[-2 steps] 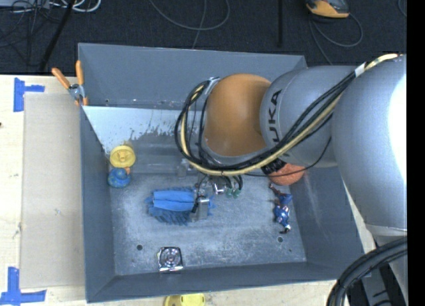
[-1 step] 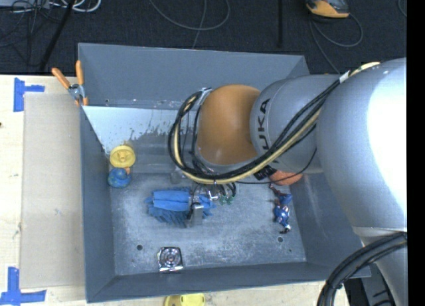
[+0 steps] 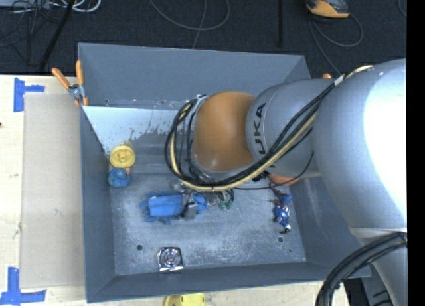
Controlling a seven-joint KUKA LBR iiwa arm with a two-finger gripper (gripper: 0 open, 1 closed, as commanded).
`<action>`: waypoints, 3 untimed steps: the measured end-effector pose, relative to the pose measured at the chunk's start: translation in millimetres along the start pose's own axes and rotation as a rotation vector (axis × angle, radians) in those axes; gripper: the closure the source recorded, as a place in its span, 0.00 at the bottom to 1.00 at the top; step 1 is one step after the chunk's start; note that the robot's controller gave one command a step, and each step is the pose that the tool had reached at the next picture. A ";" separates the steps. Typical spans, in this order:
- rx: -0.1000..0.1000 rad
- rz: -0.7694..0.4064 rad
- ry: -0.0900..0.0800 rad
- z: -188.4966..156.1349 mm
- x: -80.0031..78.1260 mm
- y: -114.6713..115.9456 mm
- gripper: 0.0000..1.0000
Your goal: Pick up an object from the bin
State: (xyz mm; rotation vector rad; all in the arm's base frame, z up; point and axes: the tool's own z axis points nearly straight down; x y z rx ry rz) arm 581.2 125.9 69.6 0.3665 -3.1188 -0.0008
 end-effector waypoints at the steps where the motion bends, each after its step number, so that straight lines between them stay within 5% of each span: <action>1: 0.000 0.000 0.000 0.0 0.0 0.0 1.00; 3: 0.000 0.001 0.002 -14.5 1.1 0.0 1.00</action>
Offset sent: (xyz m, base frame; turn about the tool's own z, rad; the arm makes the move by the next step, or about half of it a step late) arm 0.0001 0.0001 0.0443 0.0000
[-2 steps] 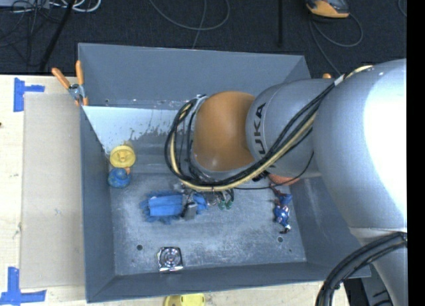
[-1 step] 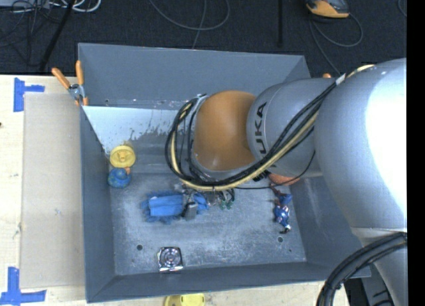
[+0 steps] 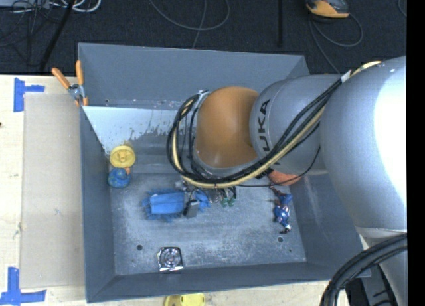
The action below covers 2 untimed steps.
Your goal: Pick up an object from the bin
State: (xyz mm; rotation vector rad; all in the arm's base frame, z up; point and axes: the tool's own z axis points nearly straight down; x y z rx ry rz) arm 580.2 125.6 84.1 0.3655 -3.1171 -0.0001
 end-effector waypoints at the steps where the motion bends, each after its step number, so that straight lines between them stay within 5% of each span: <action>1: 0.000 0.000 -0.001 -11.0 -0.3 0.1 1.00; 2: 0.000 0.000 -0.004 -21.7 -0.6 0.2 1.00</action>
Offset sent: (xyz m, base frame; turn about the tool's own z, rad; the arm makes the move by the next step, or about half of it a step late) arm -0.0001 0.0002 0.0277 0.0000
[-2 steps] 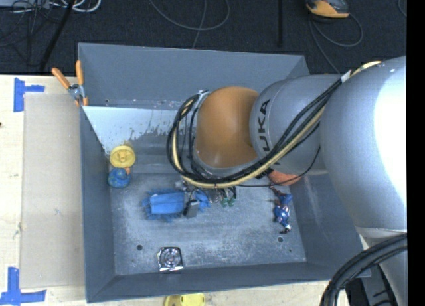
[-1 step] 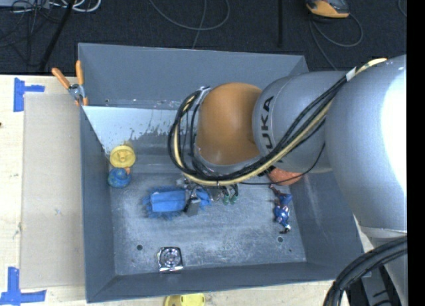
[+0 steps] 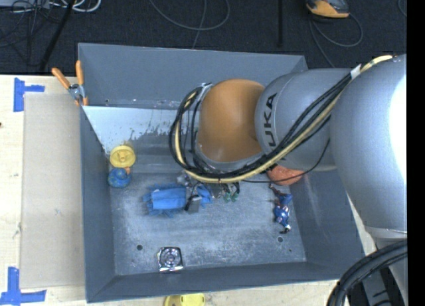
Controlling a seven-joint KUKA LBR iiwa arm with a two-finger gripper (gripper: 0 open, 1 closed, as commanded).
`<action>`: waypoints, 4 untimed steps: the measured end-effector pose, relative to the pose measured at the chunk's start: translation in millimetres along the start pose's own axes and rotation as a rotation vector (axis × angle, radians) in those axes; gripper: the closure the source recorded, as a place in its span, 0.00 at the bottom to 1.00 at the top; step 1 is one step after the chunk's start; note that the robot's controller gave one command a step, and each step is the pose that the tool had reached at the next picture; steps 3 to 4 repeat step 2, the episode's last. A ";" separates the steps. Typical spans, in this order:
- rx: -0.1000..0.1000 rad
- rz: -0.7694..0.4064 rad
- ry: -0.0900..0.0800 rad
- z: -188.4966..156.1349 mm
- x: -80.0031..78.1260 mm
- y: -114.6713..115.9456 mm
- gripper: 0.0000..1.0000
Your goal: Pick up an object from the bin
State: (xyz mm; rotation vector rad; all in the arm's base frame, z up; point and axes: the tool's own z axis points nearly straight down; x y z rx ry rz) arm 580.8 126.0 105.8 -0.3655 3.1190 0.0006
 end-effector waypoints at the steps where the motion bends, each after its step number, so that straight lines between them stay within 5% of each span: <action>1: 0.000 0.000 0.003 -8.0 0.7 0.1 1.00; 4: 0.000 0.000 0.003 -22.0 0.7 0.2 1.00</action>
Offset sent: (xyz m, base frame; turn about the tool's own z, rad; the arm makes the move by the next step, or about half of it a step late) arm 0.0001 -0.0001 0.0487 0.0000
